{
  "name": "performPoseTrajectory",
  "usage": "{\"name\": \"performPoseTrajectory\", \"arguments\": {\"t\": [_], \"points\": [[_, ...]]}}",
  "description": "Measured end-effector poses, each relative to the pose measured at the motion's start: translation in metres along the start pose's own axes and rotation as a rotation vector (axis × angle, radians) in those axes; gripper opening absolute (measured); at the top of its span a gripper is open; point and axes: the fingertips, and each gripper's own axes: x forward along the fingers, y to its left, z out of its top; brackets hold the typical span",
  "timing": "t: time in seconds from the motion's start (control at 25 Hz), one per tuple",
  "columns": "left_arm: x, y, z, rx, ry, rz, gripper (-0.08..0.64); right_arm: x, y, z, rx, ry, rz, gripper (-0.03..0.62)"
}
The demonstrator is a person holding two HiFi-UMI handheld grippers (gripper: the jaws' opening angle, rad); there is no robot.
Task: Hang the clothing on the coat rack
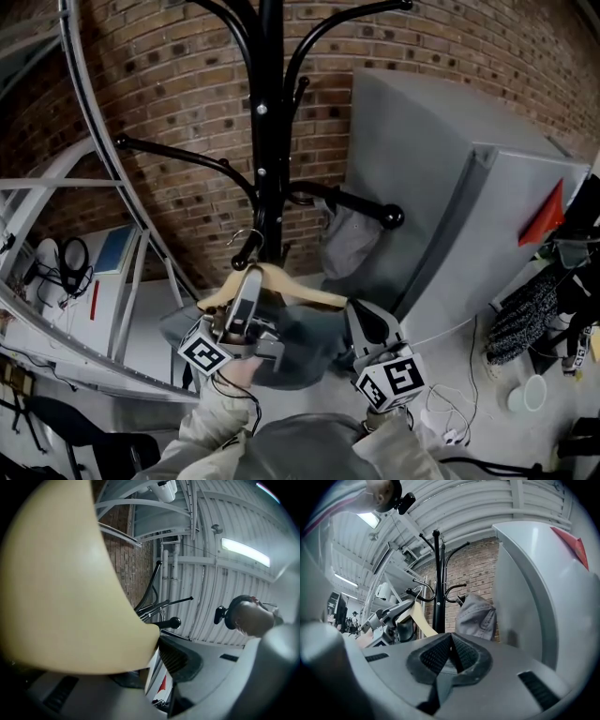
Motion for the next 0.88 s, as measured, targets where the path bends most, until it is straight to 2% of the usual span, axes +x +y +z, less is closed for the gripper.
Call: {"name": "performPoseTrajectory", "arguments": {"t": [0.28, 0.48, 0.64, 0.88], "points": [[-0.006, 0.022, -0.008, -0.025, 0.01, 0.038, 0.1, 0.007, 0.0, -0.009, 0.016, 0.018, 0.002, 0.023], [-0.005, 0.027, -0.01, -0.063, -0.002, 0.03, 0.1, 0.009, 0.0, -0.01, 0.015, 0.029, 0.002, 0.025], [-0.007, 0.035, -0.013, -0.041, 0.014, 0.046, 0.1, 0.008, -0.002, -0.013, 0.023, 0.03, -0.005, 0.025], [-0.012, 0.044, -0.019, -0.132, -0.012, 0.066, 0.1, 0.007, -0.004, -0.017, 0.035, 0.039, -0.009, 0.025]]}}
